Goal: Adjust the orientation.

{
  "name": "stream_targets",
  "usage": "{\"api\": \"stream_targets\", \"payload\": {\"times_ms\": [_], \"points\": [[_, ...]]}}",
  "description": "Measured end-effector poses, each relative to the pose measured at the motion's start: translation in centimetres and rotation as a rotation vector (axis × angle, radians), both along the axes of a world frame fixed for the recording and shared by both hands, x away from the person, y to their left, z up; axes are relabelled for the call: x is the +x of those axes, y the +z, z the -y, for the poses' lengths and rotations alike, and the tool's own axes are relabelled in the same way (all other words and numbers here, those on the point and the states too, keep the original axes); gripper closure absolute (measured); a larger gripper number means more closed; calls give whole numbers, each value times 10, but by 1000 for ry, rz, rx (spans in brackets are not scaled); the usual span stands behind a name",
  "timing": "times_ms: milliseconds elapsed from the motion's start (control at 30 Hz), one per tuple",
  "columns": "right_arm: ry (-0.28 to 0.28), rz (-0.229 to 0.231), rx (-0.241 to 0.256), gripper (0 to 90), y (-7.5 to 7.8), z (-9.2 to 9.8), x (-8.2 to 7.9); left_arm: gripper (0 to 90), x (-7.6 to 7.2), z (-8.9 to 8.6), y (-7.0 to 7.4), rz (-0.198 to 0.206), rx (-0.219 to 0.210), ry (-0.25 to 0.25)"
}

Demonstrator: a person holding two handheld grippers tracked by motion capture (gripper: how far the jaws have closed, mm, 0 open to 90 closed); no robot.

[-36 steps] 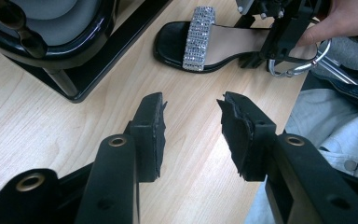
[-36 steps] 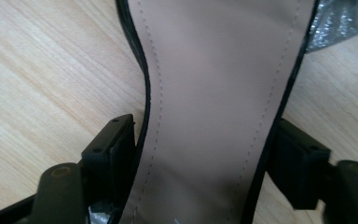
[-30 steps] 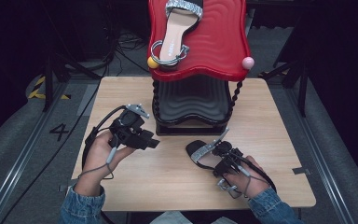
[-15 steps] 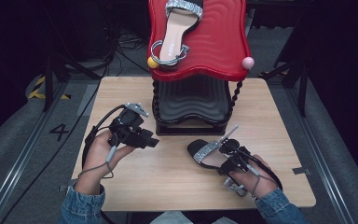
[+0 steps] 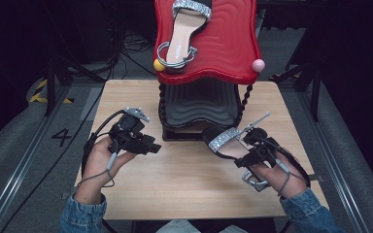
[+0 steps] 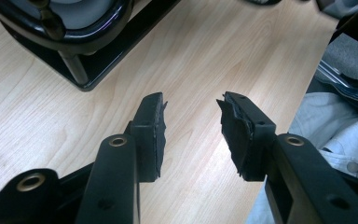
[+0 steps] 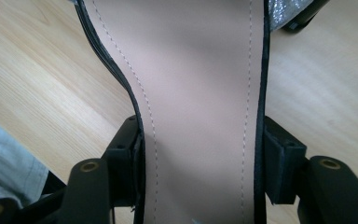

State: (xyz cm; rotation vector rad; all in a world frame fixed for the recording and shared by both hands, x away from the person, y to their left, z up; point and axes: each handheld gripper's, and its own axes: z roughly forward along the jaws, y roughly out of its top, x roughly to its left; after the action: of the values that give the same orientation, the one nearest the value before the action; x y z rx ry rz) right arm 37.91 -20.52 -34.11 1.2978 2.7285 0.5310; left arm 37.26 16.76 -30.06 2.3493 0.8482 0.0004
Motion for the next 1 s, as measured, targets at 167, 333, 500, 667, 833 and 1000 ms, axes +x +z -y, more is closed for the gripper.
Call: {"api": "stream_targets", "payload": {"times_ms": [167, 333, 500, 667, 833, 1000], "points": [[25, 38, 25, 425, 35, -1, 0, 594, -2, -5, 0, -2, -6, 16], [45, 73, 31, 425, 59, -3, -2, 595, -4, -11, 0, -4, -33, 16], [61, 88, 55, 426, 78, -4, -5, 597, -5, -14, 1, 3, -35, 24], [76, 111, 69, 426, 98, -5, -7, 596, -4, -16, 1, -3, -35, 34], [83, 138, 85, 425, 117, -5, -8, 596, -5, -17, 0, -7, -32, 38], [92, 157, 97, 425, 133, -5, -8, 596, -6, -21, 0, -2, -30, 45]]}}
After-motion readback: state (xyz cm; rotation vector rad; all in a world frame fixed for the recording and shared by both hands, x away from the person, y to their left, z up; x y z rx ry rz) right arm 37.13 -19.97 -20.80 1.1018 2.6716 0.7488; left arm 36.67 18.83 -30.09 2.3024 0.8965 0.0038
